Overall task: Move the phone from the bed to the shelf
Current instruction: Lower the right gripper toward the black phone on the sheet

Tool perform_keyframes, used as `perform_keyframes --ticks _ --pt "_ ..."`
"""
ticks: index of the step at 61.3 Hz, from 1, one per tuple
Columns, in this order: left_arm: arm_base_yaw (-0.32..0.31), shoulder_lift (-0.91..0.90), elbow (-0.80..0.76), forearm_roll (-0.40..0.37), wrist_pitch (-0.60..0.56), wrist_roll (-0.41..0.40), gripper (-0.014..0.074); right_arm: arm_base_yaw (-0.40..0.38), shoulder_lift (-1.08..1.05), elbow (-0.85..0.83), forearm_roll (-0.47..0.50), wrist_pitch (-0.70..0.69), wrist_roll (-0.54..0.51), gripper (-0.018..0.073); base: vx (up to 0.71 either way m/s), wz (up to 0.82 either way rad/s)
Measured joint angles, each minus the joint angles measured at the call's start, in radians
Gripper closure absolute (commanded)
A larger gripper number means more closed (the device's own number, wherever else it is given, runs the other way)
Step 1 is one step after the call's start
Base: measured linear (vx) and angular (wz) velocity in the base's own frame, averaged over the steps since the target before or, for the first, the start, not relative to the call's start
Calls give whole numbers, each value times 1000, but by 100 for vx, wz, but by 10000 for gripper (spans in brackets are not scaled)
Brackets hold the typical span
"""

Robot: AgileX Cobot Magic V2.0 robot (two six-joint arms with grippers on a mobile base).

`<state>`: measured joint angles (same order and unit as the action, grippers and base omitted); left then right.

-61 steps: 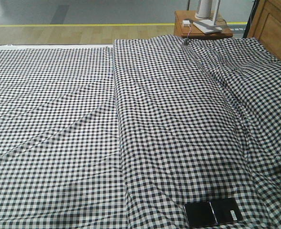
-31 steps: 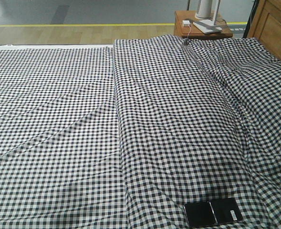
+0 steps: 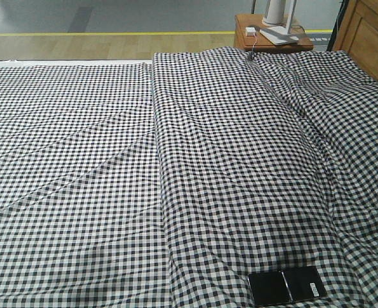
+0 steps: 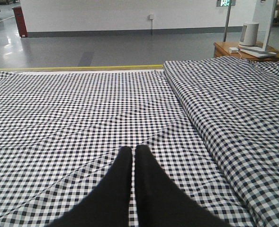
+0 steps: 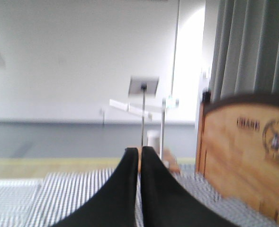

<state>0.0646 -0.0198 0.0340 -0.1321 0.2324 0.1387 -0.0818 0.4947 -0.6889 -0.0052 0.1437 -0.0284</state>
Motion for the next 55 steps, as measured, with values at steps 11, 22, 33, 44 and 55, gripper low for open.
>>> perform_keyframes --ticks 11,22,33,44,55 --pt "0 0 0 0 0 0 596 0 131 0 5 73 0 297 0 0" --pt "0 0 0 0 0 0 596 0 229 0 16 146 0 -2 0 0" --pt "0 0 0 0 0 0 596 0 264 0 16 179 0 -169 0 0" --pt "0 0 0 0 0 0 596 0 266 0 16 217 0 -148 0 0" --pt "0 0 0 0 0 0 596 0 266 0 16 230 0 -104 0 0"
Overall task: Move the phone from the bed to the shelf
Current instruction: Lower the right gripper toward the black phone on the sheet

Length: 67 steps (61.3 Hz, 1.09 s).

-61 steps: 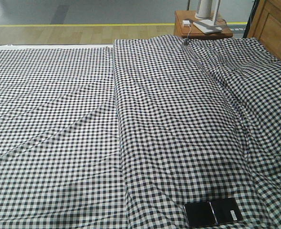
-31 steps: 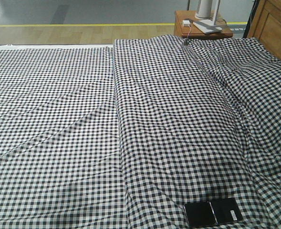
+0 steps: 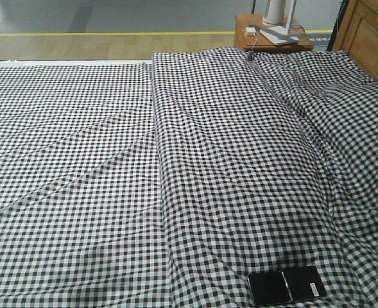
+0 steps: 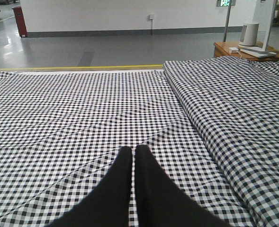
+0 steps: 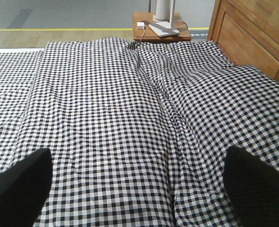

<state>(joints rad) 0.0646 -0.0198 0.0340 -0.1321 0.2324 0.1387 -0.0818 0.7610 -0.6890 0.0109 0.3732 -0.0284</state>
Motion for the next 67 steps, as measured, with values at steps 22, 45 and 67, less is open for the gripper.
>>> perform_keyframes --ticks 22,45,67 --pt "0 0 0 0 0 0 596 0 0 0 1 -15 0 -13 0 1" --pt "0 0 0 0 0 0 596 0 162 -96 1 236 28 -13 0 1" --pt "0 0 0 0 0 0 596 -119 560 -407 80 502 -44 -13 0 0"
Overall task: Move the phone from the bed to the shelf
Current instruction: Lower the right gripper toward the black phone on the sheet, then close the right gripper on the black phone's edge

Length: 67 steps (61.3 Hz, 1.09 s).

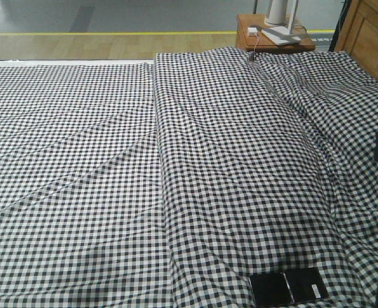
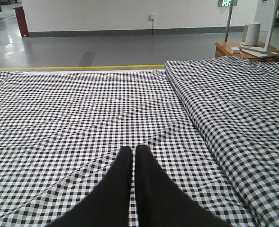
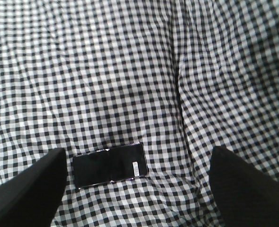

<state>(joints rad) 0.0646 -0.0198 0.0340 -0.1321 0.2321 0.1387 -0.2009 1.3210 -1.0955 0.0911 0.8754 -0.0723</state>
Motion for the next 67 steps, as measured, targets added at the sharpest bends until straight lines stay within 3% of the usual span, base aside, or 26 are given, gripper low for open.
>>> perform_keyframes --ticks 16,26,49,67 --pt "0 0 0 0 0 0 596 -228 191 -61 293 62 -318 -13 0 0" --pt "0 0 0 0 0 0 596 -307 320 -63 398 63 -476 -13 0 0" --pt "0 0 0 0 0 0 596 -319 663 -69 536 53 -779 -13 0 0" --pt "0 0 0 0 0 0 596 -319 914 -70 572 29 -940 -13 0 0"
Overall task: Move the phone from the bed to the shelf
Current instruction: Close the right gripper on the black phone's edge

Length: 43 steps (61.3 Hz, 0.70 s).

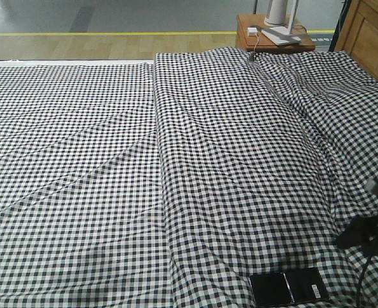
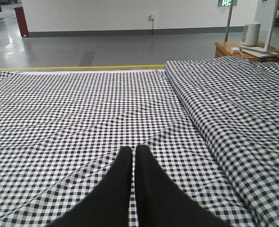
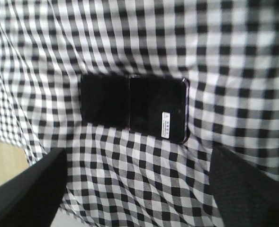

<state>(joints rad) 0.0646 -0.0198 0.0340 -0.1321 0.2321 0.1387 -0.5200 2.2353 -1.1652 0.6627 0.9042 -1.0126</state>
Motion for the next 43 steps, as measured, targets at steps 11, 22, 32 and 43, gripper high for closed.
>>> perform_keyframes --ticks 11,22,32,43 --pt "0 0 0 0 0 0 596 0 130 -9 15 -27 -58 -13 0 0" --pt "0 0 0 0 0 0 596 0 230 -61 16 -30 -73 -13 0 0" --pt "0 0 0 0 0 0 596 0 294 -128 18 -3 -77 -13 0 0" --pt "0 0 0 0 0 0 596 0 360 -197 51 30 -90 -13 0 0"
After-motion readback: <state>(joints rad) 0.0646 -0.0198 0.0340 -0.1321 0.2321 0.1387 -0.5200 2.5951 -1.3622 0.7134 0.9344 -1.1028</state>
